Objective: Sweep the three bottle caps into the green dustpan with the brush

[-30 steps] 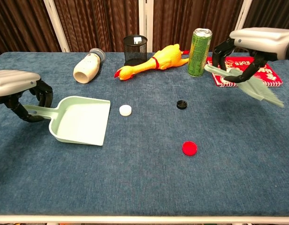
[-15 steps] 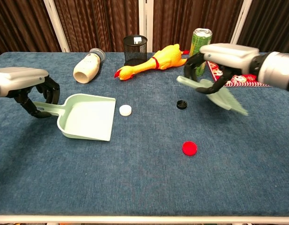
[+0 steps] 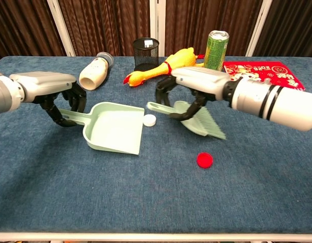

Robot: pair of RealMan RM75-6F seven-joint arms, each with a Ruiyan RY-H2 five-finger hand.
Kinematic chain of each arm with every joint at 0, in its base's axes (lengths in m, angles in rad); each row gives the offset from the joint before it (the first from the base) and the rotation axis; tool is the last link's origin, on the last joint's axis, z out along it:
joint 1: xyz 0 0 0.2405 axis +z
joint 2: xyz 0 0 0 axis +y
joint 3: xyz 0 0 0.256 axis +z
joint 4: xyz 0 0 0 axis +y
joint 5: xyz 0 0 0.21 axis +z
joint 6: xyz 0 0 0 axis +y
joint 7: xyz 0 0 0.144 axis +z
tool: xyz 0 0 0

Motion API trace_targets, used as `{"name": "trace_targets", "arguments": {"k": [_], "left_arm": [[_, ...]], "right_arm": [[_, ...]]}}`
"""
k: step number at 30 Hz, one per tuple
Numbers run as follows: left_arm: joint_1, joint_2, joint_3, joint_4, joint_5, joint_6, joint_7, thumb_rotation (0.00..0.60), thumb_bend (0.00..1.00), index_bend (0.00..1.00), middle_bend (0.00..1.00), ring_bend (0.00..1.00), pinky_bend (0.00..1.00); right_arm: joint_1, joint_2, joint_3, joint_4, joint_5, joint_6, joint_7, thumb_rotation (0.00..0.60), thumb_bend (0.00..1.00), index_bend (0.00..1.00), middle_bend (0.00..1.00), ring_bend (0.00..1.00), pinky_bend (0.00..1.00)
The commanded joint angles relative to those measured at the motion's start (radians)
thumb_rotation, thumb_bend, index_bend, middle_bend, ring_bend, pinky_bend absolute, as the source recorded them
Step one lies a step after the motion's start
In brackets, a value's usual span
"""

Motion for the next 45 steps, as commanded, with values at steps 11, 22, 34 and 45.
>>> {"name": "trace_targets", "arguments": {"k": [11, 22, 34, 45], "left_arm": [[-0.043, -0.004, 0.018, -0.044, 0.020, -0.010, 0.010, 0.600, 0.35, 0.56, 0.54, 0.36, 0.28], [-0.074, -0.002, 0.030, -0.070, -0.011, -0.010, 0.026, 0.600, 0.35, 0.56, 0.54, 0.36, 0.28], [-0.103, -0.007, 0.035, -0.100, -0.100, 0.040, 0.086, 0.600, 0.35, 0.56, 0.54, 0.37, 0.28], [-0.127, -0.018, 0.042, -0.110, -0.163, 0.060, 0.118, 0.600, 0.36, 0.56, 0.54, 0.37, 0.28]], "right_arm": [[-0.018, 0.012, 0.018, -0.143, 0.013, 0.127, 0.016, 0.600, 0.54, 0.72, 0.66, 0.29, 0.22], [-0.179, 0.167, -0.008, -0.452, 0.124, 0.166, -0.222, 0.600, 0.58, 0.72, 0.66, 0.30, 0.19], [-0.256, 0.070, 0.012, -0.478, 0.195, 0.168, -0.329, 0.600, 0.58, 0.73, 0.67, 0.30, 0.13], [-0.241, -0.090, 0.073, -0.332, 0.193, 0.175, -0.352, 0.600, 0.60, 0.74, 0.67, 0.30, 0.11]]}}
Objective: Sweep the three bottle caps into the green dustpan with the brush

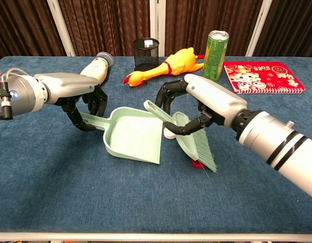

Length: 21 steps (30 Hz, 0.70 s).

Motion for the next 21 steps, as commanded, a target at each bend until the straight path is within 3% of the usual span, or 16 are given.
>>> {"name": "trace_targets", "arguments": {"k": [1, 21], "left_arm": [[-0.004, -0.001, 0.005, -0.008, -0.003, 0.006, 0.006, 0.600, 0.36, 0.56, 0.54, 0.37, 0.28], [-0.059, -0.026, -0.006, -0.019, -0.094, 0.038, 0.069, 0.600, 0.36, 0.57, 0.54, 0.37, 0.28]], "right_arm": [[0.015, -0.053, 0.028, 0.056, -0.001, -0.003, 0.013, 0.600, 0.60, 0.74, 0.67, 0.30, 0.11], [0.137, -0.232, 0.129, 0.257, -0.016, -0.031, 0.117, 0.600, 0.63, 0.74, 0.67, 0.31, 0.10]]}}
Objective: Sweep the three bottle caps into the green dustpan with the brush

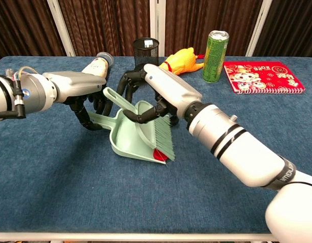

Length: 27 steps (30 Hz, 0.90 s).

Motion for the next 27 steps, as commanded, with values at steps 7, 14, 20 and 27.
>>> {"name": "trace_targets", "arguments": {"k": [7, 14, 20, 27], "left_arm": [[-0.011, -0.003, 0.011, 0.005, -0.024, -0.001, 0.005, 0.600, 0.36, 0.57, 0.54, 0.37, 0.28], [-0.007, 0.009, 0.011, 0.006, -0.022, -0.011, -0.023, 0.600, 0.36, 0.57, 0.54, 0.37, 0.28], [-0.011, 0.012, 0.012, 0.011, -0.036, -0.013, -0.028, 0.600, 0.36, 0.57, 0.54, 0.37, 0.28], [-0.036, 0.005, 0.007, 0.017, -0.073, -0.017, -0.006, 0.600, 0.36, 0.57, 0.54, 0.37, 0.28]], "right_arm": [[0.031, -0.002, 0.004, 0.005, -0.025, 0.010, 0.050, 0.600, 0.63, 0.74, 0.67, 0.31, 0.10], [0.003, 0.145, -0.027, -0.109, -0.063, 0.049, 0.072, 0.600, 0.63, 0.74, 0.67, 0.31, 0.10], [0.016, 0.244, -0.042, -0.096, -0.047, -0.034, 0.101, 0.600, 0.63, 0.75, 0.67, 0.31, 0.10], [0.047, 0.229, -0.093, -0.001, -0.066, -0.108, 0.199, 0.600, 0.63, 0.75, 0.67, 0.31, 0.10]]}}
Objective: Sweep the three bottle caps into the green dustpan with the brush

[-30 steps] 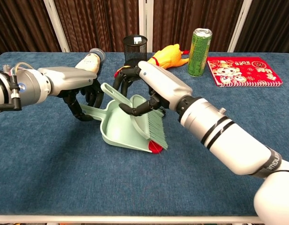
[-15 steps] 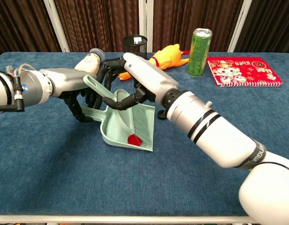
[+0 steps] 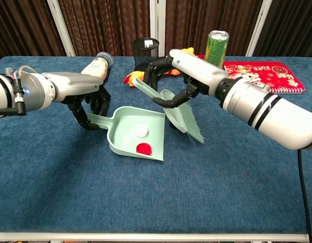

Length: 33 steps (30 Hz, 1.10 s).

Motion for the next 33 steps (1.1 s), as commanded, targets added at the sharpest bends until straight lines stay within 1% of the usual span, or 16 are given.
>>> {"name": "trace_targets", "arguments": {"k": [1, 5, 13, 20, 24, 27, 29, 32, 33], "left_arm": [[-0.010, -0.004, -0.005, 0.004, -0.015, -0.002, 0.006, 0.600, 0.36, 0.57, 0.54, 0.37, 0.28], [-0.020, -0.006, -0.011, 0.003, -0.031, -0.002, 0.007, 0.600, 0.36, 0.57, 0.54, 0.37, 0.28], [-0.031, -0.011, -0.021, -0.006, -0.043, -0.005, -0.006, 0.600, 0.36, 0.57, 0.55, 0.37, 0.28], [-0.051, -0.022, -0.031, -0.010, -0.051, -0.011, -0.009, 0.600, 0.36, 0.57, 0.55, 0.38, 0.28], [-0.056, -0.027, -0.028, -0.014, -0.059, -0.016, -0.014, 0.600, 0.35, 0.57, 0.55, 0.38, 0.28], [-0.046, -0.028, -0.017, -0.018, -0.042, -0.001, -0.024, 0.600, 0.35, 0.56, 0.54, 0.38, 0.28], [-0.041, -0.026, -0.015, -0.020, -0.027, 0.009, -0.029, 0.600, 0.35, 0.55, 0.54, 0.38, 0.28], [-0.036, -0.014, -0.018, -0.031, -0.005, 0.018, -0.040, 0.600, 0.35, 0.47, 0.50, 0.38, 0.28], [-0.035, -0.010, -0.017, -0.035, 0.001, 0.018, -0.043, 0.600, 0.35, 0.43, 0.48, 0.38, 0.28]], "right_arm": [[0.017, -0.023, -0.030, 0.050, -0.015, -0.026, 0.046, 0.600, 0.63, 0.75, 0.67, 0.31, 0.10], [0.030, -0.064, -0.041, 0.085, -0.032, -0.015, 0.099, 0.600, 0.63, 0.76, 0.67, 0.31, 0.10], [0.045, -0.151, -0.025, 0.130, -0.044, 0.058, 0.179, 0.600, 0.63, 0.76, 0.67, 0.31, 0.10], [0.046, -0.179, -0.018, 0.150, -0.050, 0.107, 0.206, 0.600, 0.63, 0.76, 0.67, 0.31, 0.10], [0.045, -0.180, -0.013, 0.150, -0.050, 0.132, 0.217, 0.600, 0.63, 0.76, 0.67, 0.31, 0.10], [0.035, -0.169, -0.009, 0.153, -0.059, 0.182, 0.220, 0.600, 0.64, 0.76, 0.67, 0.31, 0.10], [0.025, -0.145, -0.015, 0.142, -0.070, 0.212, 0.222, 0.600, 0.64, 0.76, 0.68, 0.31, 0.10], [0.006, -0.073, -0.033, 0.105, -0.092, 0.252, 0.193, 0.600, 0.64, 0.76, 0.68, 0.31, 0.10], [0.000, -0.045, -0.039, 0.088, -0.096, 0.258, 0.181, 0.600, 0.64, 0.77, 0.68, 0.31, 0.10]]}}
